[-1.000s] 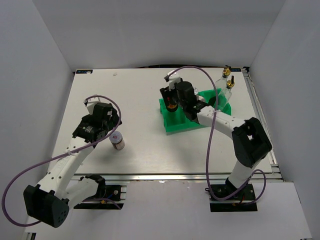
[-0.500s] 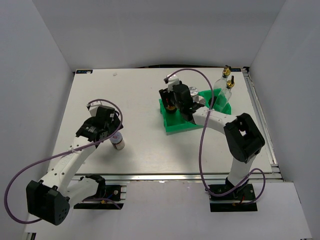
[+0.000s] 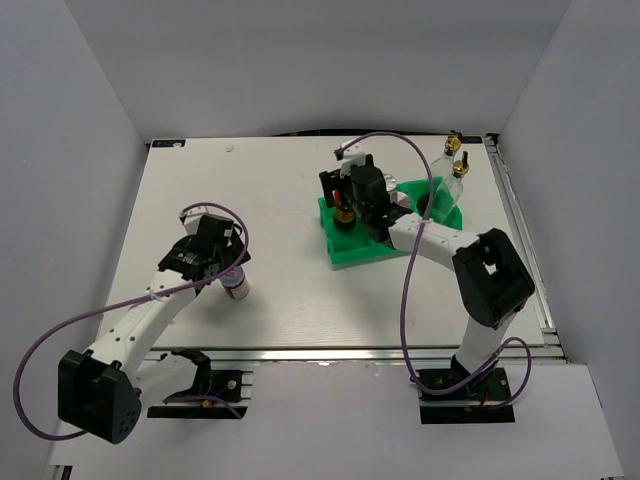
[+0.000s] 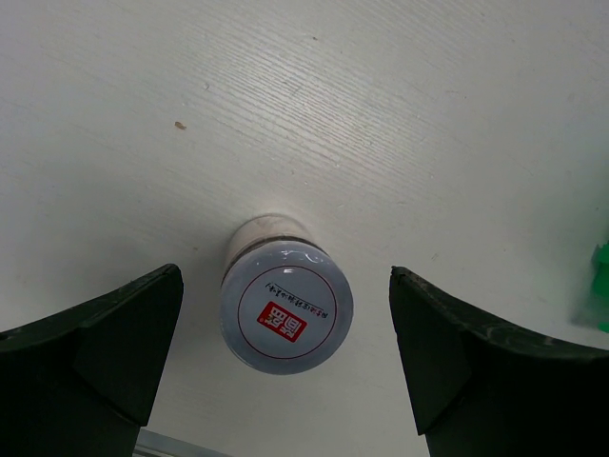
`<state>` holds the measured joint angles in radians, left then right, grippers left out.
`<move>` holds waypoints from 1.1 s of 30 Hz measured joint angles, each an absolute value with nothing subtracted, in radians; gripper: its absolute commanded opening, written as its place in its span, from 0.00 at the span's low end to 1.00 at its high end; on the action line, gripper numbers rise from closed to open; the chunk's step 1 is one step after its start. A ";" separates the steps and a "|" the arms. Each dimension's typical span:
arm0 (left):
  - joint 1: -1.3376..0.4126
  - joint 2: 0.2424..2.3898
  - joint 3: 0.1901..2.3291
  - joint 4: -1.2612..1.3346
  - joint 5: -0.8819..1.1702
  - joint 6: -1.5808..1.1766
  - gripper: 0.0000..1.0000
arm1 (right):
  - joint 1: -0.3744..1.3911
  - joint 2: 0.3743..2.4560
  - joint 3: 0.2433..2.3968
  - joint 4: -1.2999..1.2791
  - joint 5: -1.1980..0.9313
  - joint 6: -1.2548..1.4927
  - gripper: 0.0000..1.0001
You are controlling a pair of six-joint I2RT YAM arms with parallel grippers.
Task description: Organize the condiment bottles
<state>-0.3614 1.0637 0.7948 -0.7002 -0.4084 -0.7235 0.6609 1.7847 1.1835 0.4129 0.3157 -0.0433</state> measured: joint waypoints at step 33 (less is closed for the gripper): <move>-0.361 1.139 0.725 -0.665 -0.299 -0.729 0.55 | 0.661 0.793 0.677 0.198 0.400 0.137 0.89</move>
